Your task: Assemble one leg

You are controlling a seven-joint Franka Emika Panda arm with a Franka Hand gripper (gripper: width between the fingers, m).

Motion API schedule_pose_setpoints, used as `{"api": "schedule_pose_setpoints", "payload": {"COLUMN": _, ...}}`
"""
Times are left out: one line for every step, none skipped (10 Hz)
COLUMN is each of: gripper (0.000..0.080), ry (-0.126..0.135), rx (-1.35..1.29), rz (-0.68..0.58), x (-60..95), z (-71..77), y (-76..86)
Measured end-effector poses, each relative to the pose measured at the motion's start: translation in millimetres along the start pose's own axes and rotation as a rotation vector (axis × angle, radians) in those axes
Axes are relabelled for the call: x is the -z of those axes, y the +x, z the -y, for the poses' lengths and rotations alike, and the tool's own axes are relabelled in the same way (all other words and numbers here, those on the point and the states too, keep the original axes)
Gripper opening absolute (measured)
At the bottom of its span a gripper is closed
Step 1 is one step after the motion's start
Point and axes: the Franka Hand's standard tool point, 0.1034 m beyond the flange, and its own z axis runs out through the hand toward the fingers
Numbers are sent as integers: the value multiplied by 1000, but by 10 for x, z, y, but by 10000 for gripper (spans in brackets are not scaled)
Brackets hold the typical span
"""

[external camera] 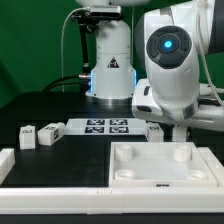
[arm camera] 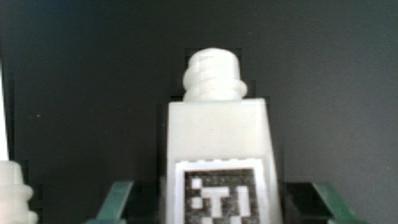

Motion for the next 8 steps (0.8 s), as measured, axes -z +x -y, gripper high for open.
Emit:
{"api": "schedule_pose_setpoints", "payload": {"gripper": 290, "ry": -3, "rx": 3, "rz": 4, "x": 20, "z": -10, "y": -18}}
{"api": "schedule_pose_setpoints", "payload": {"gripper": 290, "ry": -3, "rx": 14, "rz": 11, "x": 132, "z": -34, "y": -97}}
{"api": "schedule_pose_setpoints", "payload": {"gripper": 290, "ry": -3, "rx": 24, "rz": 21, "x": 289, "z": -45, "y": -201}}
{"api": "schedule_pose_setpoints", "payload": {"gripper": 291, "ry": 1, "rx": 36, "rz": 29, "x": 446, "z": -42, "y": -272}}
{"api": "schedule_pose_setpoints", "payload": {"gripper": 291, "ry": 7, "rx": 47, "rz": 30, "x": 554, "z": -33, "y": -285}}
{"api": "schedule_pose_setpoints", "payload": {"gripper": 291, "ry": 15, "rx": 54, "rz": 22, "x": 636, "z": -16, "y": -254}}
{"api": "schedule_pose_setpoints", "payload": {"gripper": 291, "ry": 21, "rx": 56, "rz": -21, "x": 617, "z": 6, "y": -218}}
{"api": "schedule_pose_setpoints", "payload": {"gripper": 291, "ry": 18, "rx": 56, "rz": -17, "x": 596, "z": -2, "y": -237}}
